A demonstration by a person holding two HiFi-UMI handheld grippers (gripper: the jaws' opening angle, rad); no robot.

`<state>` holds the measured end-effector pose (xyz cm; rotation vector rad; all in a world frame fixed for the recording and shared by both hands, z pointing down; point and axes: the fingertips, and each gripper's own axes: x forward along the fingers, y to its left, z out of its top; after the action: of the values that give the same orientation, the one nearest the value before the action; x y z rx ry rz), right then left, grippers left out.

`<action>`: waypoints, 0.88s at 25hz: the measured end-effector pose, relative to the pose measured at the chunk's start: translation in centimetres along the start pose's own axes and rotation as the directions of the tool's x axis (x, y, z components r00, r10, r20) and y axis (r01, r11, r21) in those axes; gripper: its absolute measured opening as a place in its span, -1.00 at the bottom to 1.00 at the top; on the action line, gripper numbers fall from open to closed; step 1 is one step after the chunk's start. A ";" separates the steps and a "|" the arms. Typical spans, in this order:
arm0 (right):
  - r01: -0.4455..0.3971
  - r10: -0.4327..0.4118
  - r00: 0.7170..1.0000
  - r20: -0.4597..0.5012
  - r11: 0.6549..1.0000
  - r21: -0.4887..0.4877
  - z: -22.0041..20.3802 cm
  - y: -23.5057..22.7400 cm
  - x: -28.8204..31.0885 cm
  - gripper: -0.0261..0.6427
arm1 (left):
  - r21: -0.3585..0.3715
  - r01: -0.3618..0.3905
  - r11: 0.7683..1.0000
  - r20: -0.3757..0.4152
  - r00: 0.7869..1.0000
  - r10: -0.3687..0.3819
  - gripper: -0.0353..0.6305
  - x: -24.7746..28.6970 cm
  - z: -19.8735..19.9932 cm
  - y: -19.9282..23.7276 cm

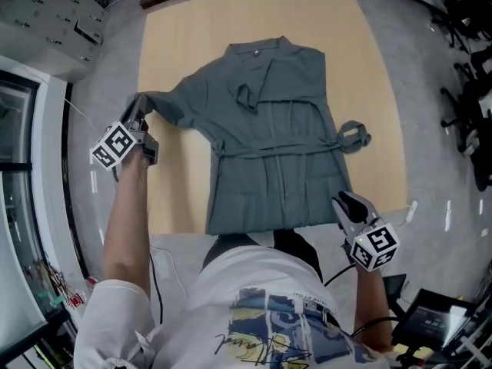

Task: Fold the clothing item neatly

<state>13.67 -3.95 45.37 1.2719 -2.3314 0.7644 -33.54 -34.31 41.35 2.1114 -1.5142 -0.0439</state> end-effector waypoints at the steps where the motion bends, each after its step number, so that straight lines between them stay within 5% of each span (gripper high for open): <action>1: -0.006 0.006 1.000 0.002 1.000 0.000 0.1 -0.6 -0.1 -0.66 | 0.014 0.005 1.000 0.000 1.000 -0.005 -0.83 0.4 0.1 -1.1; 22: -0.025 0.022 0.999 0.033 0.997 0.068 -2.5 -10.6 -5.3 -0.66 | 0.228 0.133 0.964 -0.114 0.987 -0.109 -0.83 11.5 -4.8 -23.2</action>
<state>25.65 -3.66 47.33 1.2967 -2.3688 0.8433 -7.53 -37.36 38.48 2.3528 -1.3868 0.2055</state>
